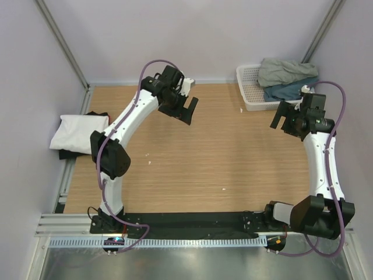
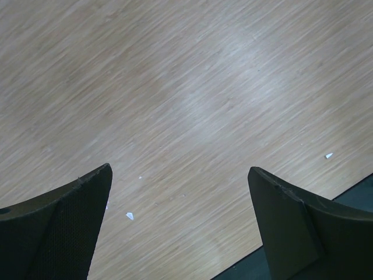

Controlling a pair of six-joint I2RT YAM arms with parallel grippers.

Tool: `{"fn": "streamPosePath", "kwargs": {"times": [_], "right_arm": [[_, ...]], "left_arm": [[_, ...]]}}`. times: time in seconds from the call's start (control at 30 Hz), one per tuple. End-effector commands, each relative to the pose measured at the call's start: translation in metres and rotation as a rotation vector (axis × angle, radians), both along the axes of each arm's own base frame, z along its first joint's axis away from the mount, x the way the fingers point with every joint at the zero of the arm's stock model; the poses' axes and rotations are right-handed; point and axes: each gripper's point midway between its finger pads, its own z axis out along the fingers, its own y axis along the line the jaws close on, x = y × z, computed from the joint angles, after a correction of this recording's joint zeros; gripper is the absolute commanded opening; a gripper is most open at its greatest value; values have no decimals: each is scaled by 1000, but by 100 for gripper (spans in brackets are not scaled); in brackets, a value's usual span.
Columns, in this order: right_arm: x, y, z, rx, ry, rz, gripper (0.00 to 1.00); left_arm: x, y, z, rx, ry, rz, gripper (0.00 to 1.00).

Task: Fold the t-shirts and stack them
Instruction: Grab the tshirt from the pile

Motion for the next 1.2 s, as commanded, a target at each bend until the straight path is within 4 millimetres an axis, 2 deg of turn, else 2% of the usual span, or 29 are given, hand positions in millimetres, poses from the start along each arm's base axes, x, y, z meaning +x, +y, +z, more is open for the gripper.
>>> {"fn": "streamPosePath", "kwargs": {"times": [0.0, 0.07, 0.13, 0.23, 0.27, 0.33, 0.37, 0.4, 0.43, 0.47, 0.5, 0.53, 0.57, 0.6, 0.7, 0.73, 0.8, 0.83, 0.87, 1.0, 1.03, 1.07, 1.13, 1.17], "right_arm": [[15, -15, 2, -8, -38, -5, 100], [21, -22, -11, -13, 4, 9, 100], [26, -28, -14, 1, 18, -9, 100], [49, -39, -14, 43, 34, 0, 100], [67, -51, -7, 12, 26, -5, 100], [90, -66, 6, -34, 1, -17, 100], [109, -78, 30, -73, -56, -44, 100], [125, -84, 23, -75, -48, -51, 100], [137, -88, 25, -78, -58, -49, 100], [151, -95, 43, -99, -107, -62, 100], [164, -101, 31, -93, -92, -82, 100], [174, -104, 41, -97, -125, -88, 100], [180, -104, 40, -110, -129, -60, 100], [189, -105, 28, -110, -116, -40, 100], [206, -109, 26, -133, -131, -22, 99], [212, -110, 16, -129, -118, -10, 98], [221, -112, 21, -143, -137, 5, 98], [227, -113, 11, -140, -123, 7, 98], [232, -115, 19, -149, -143, 4, 98], [252, -124, 22, -170, -184, -6, 97], [258, -124, 32, -176, -215, -3, 96], [264, -126, 24, -175, -209, -4, 96], [273, -129, 29, -182, -237, -3, 95], [277, -131, 19, -180, -225, -5, 94]], "left_arm": [[3, -14, 10, -81, 18, -6, 100], [15, -7, 4, -82, 26, 47, 99], [26, 6, -2, -48, 17, 103, 99], [39, 19, -6, -48, 25, 154, 100], [41, 21, -10, -52, 43, 173, 100], [47, 26, -7, -67, 50, 195, 100], [48, 27, -14, -61, 75, 200, 100], [51, 30, -12, -69, 75, 203, 100], [51, 29, -14, -77, 84, 187, 100], [51, 28, -16, -89, 92, 169, 100], [54, 29, -15, -105, 96, 154, 100], [52, 23, -11, -152, 114, 127, 100], [53, 23, -11, -169, 126, 125, 100], [56, 28, -12, -188, 136, 135, 100], [60, 40, -22, -216, 182, 171, 100], [61, 45, -26, -213, 193, 179, 100], [64, 56, -31, -199, 197, 194, 97], [66, 59, -33, -183, 186, 176, 96], [66, 62, -34, -164, 175, 174, 95], [75, 70, -39, -115, 136, 160, 96], [77, 72, -44, -99, 136, 166, 98], [80, 75, -46, -76, 125, 170, 99], [83, 77, -53, -57, 126, 170, 100], [85, 78, -53, -53, 123, 174, 100]]}}
